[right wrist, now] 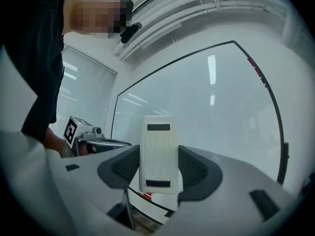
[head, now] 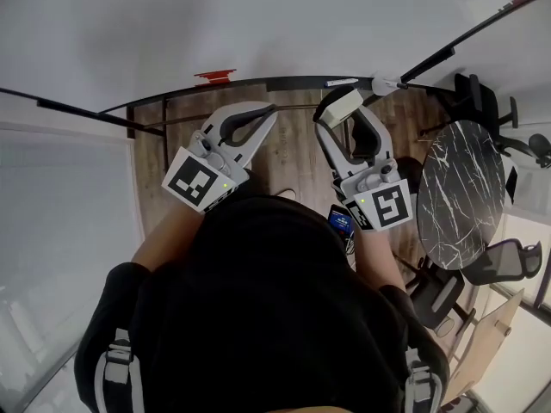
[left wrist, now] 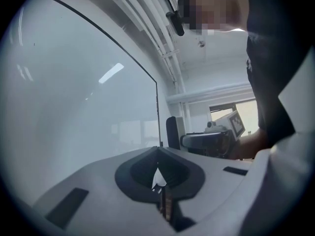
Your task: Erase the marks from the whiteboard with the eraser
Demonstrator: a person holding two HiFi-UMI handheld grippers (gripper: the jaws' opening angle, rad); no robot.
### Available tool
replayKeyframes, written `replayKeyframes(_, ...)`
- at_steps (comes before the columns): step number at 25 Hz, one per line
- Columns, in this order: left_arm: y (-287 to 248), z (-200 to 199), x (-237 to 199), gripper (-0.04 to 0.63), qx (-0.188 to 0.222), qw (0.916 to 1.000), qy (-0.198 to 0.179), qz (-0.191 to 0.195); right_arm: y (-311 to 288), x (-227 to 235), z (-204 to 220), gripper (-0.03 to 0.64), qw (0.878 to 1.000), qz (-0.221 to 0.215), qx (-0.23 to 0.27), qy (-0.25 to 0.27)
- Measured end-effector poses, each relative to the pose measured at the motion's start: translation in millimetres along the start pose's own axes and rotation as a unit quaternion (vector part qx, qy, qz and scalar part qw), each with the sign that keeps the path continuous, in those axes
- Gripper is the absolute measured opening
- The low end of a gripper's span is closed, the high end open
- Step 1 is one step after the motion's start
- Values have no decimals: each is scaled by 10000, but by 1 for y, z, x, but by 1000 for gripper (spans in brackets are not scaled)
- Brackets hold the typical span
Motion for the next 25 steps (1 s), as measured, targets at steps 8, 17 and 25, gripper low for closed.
replayKeyframes(8, -2, 0, 6, 5, -70, 10000, -3, 35, 4, -2, 4, 242, 10000, 39, 9, 7)
replayKeyframes(17, -3, -3, 8, 5, -72, 10000, -34, 28, 7, 2, 2, 242, 10000, 75, 11, 46)
replayKeyframes(25, -4, 0, 8, 5, -66, 10000, -27, 41, 7, -1, 6, 242, 10000, 76, 19, 48)
Point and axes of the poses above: the fingertips, and each gripper's own axes: y backward along the fingers, x to its right, z out of its underside, the point moved 1 cm from there along y, backward along the fingers, and after that the axes turned 8 degrees about y, right-handed, at the moved point
